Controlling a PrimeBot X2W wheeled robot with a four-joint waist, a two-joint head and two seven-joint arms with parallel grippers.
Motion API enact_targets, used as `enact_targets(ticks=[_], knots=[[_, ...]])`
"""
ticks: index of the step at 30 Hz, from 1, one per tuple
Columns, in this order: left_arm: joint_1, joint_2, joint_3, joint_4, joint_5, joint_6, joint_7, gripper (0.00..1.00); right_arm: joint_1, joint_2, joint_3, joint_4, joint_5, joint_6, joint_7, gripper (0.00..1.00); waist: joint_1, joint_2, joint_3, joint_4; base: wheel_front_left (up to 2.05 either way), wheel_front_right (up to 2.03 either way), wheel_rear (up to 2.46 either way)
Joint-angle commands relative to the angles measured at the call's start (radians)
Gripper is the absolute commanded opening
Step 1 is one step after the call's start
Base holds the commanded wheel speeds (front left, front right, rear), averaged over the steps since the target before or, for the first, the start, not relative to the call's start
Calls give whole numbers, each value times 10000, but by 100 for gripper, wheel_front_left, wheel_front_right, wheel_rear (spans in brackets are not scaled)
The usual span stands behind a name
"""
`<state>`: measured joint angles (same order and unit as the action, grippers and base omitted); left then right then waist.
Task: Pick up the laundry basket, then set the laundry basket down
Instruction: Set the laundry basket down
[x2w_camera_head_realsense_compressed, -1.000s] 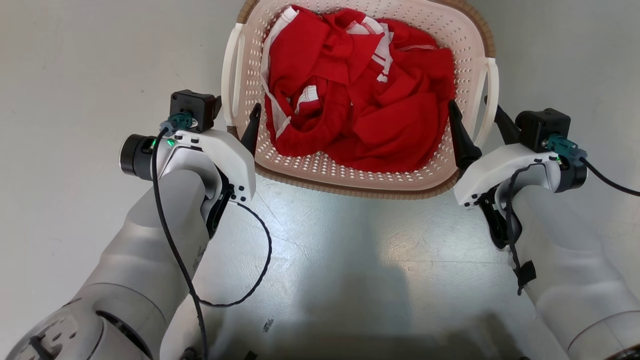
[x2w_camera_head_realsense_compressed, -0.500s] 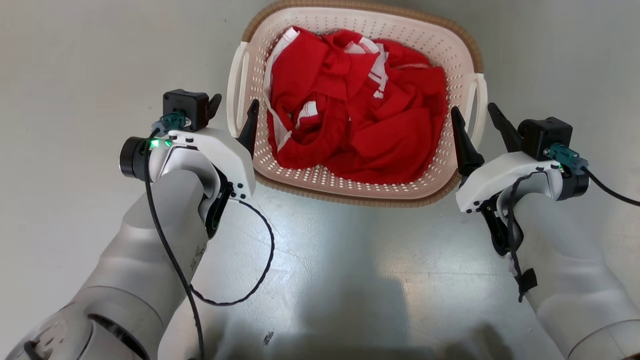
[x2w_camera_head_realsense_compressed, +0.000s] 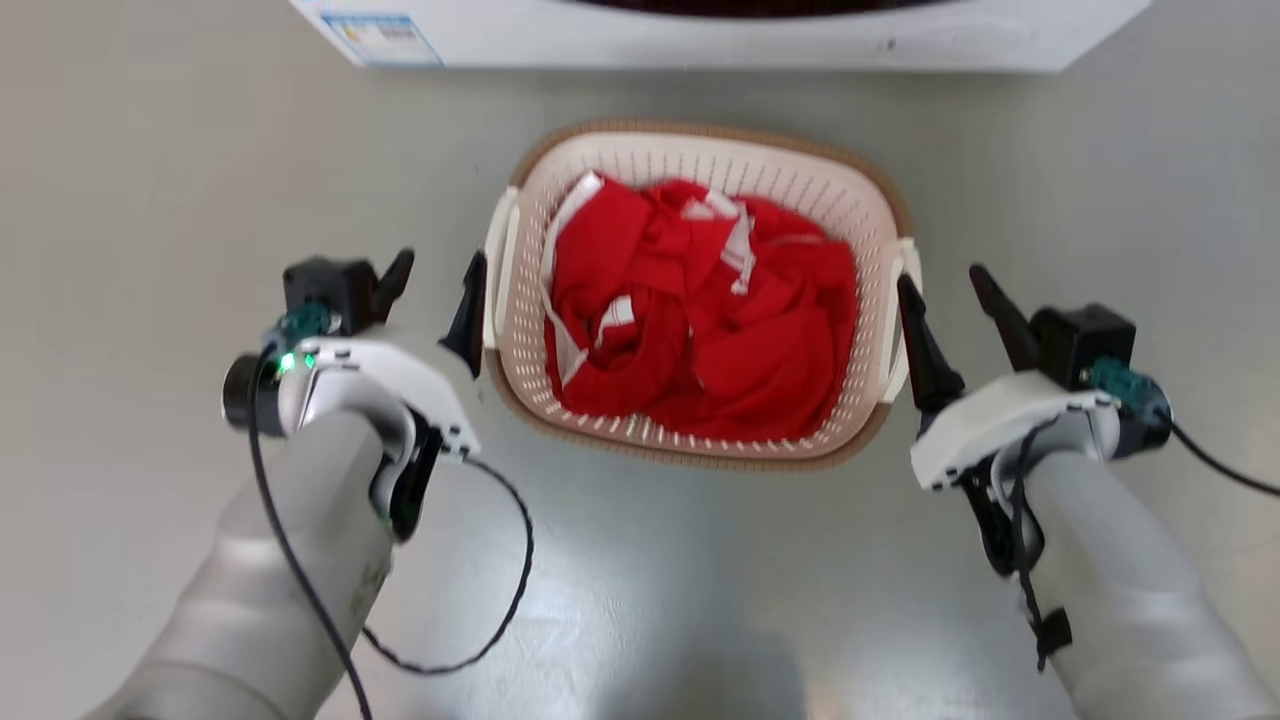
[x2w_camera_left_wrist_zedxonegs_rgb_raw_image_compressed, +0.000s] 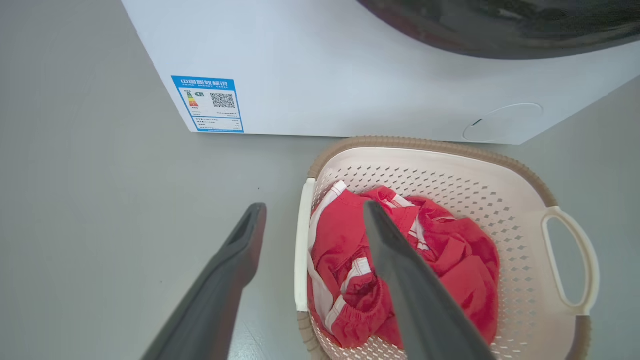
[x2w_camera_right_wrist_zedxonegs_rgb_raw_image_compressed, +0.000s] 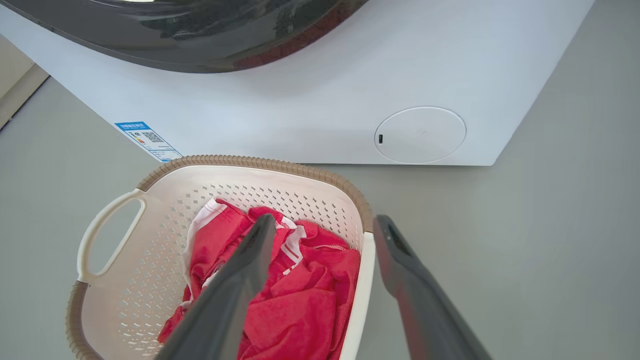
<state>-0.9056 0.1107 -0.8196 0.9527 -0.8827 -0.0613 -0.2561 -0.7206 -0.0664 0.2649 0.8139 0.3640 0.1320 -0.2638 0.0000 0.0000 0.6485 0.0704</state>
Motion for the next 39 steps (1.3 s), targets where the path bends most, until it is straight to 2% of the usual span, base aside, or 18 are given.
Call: enact_targets(ticks=[1,11,21,29,39], knots=[[578,437,464,-344,204,126,-56,100,683,162,22,-323,-180,-13,20,100,0,0,-903,-21,0,0,0],[3219,920,2081,-1691,1037,375,-56,100,2426,162,-350,-926,-583,-13,20,100,0,0,-3617,-198,0,0,0],[5490,1189,3545,-2973,1742,568,-57,100,3897,162,-447,-1385,-831,-13,20,100,0,0,-5458,-283,0,0,0],[7075,1348,4524,-4258,2391,573,-57,100,4945,162,-781,-2230,-1319,-13,20,100,0,0,-6439,-452,0,0,0],[8855,1052,5564,-6693,3300,566,-57,100,6219,162,-1103,-4791,-1774,-13,20,100,0,0,-6790,-735,0,0,0]])
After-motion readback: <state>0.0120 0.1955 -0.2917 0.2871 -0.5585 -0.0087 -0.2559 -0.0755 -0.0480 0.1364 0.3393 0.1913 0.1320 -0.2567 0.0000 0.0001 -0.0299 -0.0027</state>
